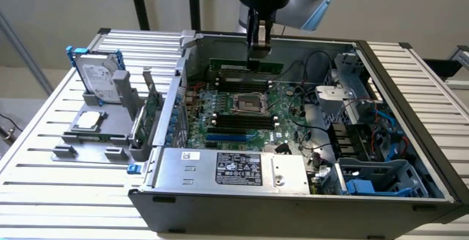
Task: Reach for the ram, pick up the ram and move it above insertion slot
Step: 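Pick up the ram and move it above insertion slot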
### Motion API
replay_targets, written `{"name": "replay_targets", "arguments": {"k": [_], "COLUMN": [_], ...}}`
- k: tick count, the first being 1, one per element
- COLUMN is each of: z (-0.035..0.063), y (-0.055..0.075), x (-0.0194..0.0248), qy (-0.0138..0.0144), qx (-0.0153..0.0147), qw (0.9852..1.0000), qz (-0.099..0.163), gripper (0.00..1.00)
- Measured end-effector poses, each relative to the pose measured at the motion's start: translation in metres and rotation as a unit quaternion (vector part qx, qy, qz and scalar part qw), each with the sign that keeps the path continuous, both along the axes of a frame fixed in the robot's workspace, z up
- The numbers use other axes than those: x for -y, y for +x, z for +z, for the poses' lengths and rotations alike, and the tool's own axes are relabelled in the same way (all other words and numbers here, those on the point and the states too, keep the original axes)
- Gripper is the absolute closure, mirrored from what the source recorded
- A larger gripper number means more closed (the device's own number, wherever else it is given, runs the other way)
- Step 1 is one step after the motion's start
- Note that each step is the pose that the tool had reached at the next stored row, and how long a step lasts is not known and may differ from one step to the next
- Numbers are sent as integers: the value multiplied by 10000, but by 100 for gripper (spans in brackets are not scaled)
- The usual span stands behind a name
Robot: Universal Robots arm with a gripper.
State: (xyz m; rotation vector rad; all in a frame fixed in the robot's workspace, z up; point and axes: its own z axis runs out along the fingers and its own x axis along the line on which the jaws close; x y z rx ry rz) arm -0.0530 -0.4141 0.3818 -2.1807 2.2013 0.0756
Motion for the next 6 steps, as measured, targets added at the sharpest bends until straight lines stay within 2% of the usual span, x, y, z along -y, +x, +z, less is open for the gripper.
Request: {"name": "replay_targets", "arguments": {"k": [6], "z": [0], "y": [0], "x": [0], "qy": [0], "qx": [0], "qw": [10000], "qz": [0], "gripper": [87]}}
